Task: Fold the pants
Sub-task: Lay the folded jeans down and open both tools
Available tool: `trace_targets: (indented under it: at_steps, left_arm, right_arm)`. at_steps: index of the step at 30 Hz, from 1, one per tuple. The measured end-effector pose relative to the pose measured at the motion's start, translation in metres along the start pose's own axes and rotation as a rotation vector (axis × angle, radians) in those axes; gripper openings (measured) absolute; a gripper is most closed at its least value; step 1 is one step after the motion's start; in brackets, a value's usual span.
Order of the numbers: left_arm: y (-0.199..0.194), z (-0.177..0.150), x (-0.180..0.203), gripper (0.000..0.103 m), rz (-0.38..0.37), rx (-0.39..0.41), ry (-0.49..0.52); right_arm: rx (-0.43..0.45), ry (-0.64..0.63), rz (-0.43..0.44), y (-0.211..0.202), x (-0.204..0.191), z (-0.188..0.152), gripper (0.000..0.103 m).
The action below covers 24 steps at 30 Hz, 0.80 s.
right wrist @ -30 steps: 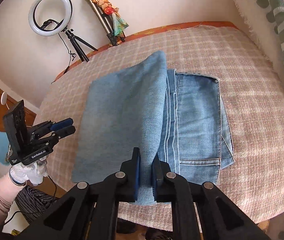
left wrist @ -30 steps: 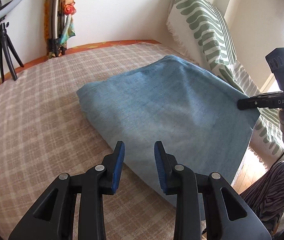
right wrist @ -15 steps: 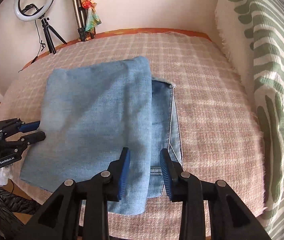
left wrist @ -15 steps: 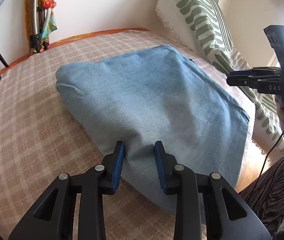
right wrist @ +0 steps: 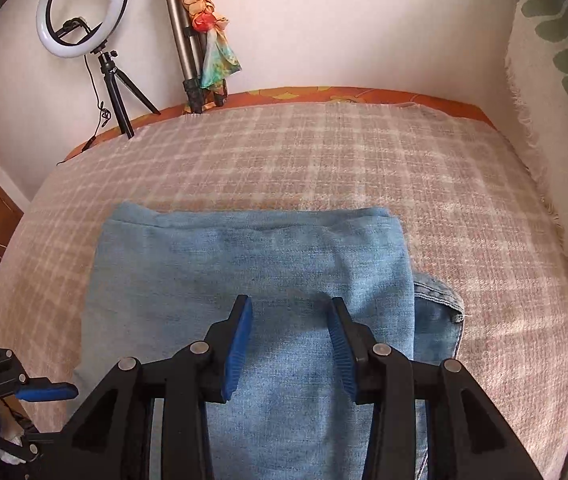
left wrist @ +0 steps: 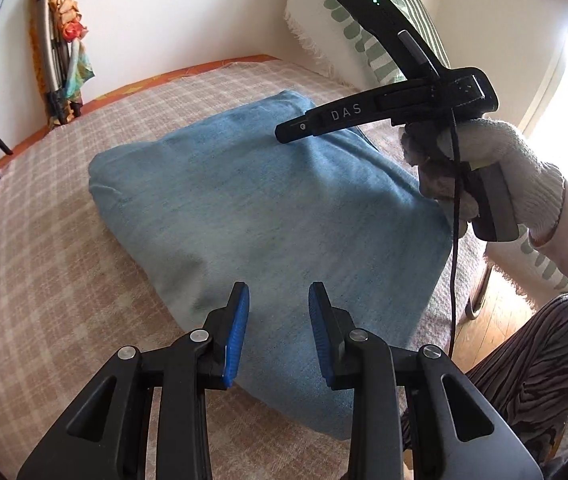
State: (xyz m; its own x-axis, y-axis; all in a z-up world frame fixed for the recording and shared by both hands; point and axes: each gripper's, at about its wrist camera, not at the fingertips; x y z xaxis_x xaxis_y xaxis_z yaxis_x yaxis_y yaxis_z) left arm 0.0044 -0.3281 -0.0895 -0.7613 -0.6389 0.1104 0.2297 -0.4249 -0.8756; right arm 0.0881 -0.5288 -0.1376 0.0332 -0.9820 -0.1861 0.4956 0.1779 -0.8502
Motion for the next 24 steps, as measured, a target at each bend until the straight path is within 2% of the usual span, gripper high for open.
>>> trace_targets:
  at_steps: [4,7,9,10,11,12,13,14,15,21,24]
  left_arm:
    - [0.014,-0.004,0.0,0.029,-0.003,-0.025,-0.006]
    - [0.021,-0.005,-0.004,0.035,-0.033,-0.035,-0.025]
    - [0.023,-0.005,-0.003,0.049,-0.06,-0.036,-0.023]
    - [0.023,-0.004,-0.002,0.054,-0.075,-0.038,-0.017]
    - [0.024,-0.004,0.0,0.067,-0.094,-0.038,-0.009]
    - [0.026,-0.004,0.003,0.077,-0.112,-0.04,-0.002]
    - [0.027,-0.004,0.005,0.081,-0.123,-0.041,0.005]
    - [0.028,-0.004,0.008,0.085,-0.122,-0.04,0.011]
    - [0.028,-0.004,0.01,0.086,-0.116,-0.04,0.016]
    - [0.028,-0.002,0.006,0.087,-0.141,-0.043,0.017]
    - [0.024,-0.002,0.002,0.085,-0.16,-0.043,-0.009]
  right_arm:
    - [-0.024,0.01,0.0,0.008,0.003,0.001,0.041]
    - [-0.034,0.007,-0.016,0.013,0.001,0.0,0.041]
    - [-0.034,-0.001,-0.028,0.014,-0.002,-0.001,0.045]
    - [-0.037,-0.005,-0.024,0.014,-0.003,0.0,0.054]
    - [-0.04,-0.011,-0.02,0.015,-0.006,0.0,0.059]
    - [-0.045,-0.022,-0.023,0.016,-0.009,0.0,0.072]
    - [-0.049,-0.038,-0.042,0.019,-0.013,0.0,0.085]
    - [-0.052,-0.054,-0.066,0.021,-0.016,-0.002,0.089]
    - [-0.051,-0.067,-0.079,0.023,-0.018,-0.003,0.092]
    - [-0.056,-0.072,-0.07,0.022,-0.016,-0.004,0.093]
    - [-0.078,-0.112,-0.071,0.026,-0.021,-0.004,0.103]
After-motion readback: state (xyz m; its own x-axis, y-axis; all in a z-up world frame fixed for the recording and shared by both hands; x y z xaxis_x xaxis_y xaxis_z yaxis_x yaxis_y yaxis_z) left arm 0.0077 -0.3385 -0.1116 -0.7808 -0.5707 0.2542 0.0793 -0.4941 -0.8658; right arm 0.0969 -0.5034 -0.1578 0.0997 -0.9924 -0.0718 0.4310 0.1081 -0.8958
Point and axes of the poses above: each gripper's, at about its wrist camera, not at the fingertips, and y roughly the way its jaws point, x to its right, z to its top, and after that the axes turned 5 degrees about -x, right-handed
